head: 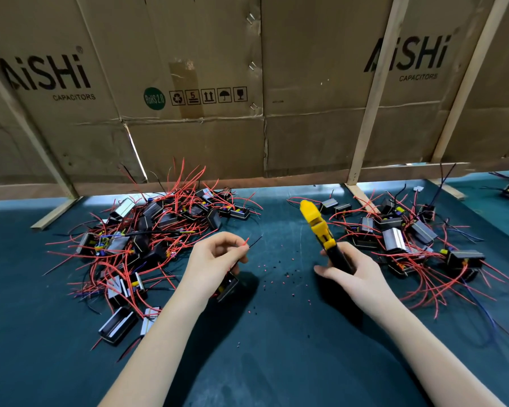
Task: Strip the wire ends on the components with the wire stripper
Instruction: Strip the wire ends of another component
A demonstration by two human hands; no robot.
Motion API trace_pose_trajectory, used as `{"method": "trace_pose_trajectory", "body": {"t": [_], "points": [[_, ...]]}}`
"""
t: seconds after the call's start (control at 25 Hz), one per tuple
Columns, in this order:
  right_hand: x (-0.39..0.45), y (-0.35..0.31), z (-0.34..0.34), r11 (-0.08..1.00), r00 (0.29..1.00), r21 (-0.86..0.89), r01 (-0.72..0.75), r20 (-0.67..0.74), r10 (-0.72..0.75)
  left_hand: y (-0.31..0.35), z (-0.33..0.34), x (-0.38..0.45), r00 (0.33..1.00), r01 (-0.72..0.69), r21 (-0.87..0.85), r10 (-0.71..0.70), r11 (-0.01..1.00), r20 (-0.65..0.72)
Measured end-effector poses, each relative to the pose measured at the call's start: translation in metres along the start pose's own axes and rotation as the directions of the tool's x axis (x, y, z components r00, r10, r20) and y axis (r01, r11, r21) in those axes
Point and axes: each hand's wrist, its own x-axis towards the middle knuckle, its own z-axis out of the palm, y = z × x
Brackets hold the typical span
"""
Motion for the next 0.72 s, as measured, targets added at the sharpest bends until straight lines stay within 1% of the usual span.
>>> {"method": "trace_pose_trajectory", "body": {"t": [0.12, 0.24, 0.4, 0.52, 0.6, 0.72], "points": [[-0.006, -0.001, 0.007, 0.986, 0.996, -0.148, 0.076, -0.024, -0.081, 0.001, 0.0, 0.001, 1.0, 0.019, -0.034, -0.018, 0.999, 0.013], [-0.008, 0.0, 0.01, 0.968, 0.989, -0.21, 0.139, -0.026, -0.148, 0.001, 0.0, 0.0, 0.999, 0.026, -0.053, -0.025, 0.998, 0.024], [-0.006, 0.004, 0.009, 0.961, 0.979, -0.233, 0.15, -0.102, -0.177, 0.003, -0.001, -0.001, 0.998, 0.032, -0.047, -0.03, 0.998, 0.047], [-0.005, 0.007, 0.005, 0.934, 0.961, -0.331, 0.136, -0.186, -0.206, 0.005, 0.0, -0.001, 0.995, 0.046, -0.004, -0.045, 0.999, 0.094], [-0.004, 0.008, 0.0, 0.867, 0.939, -0.479, 0.134, -0.22, -0.266, 0.006, 0.002, -0.002, 0.989, 0.059, 0.021, -0.061, 0.998, 0.136], [-0.002, 0.011, -0.001, 0.693, 0.893, -0.705, 0.153, -0.202, -0.403, 0.007, 0.007, -0.005, 0.977, 0.057, 0.013, -0.059, 0.998, 0.207]]}}
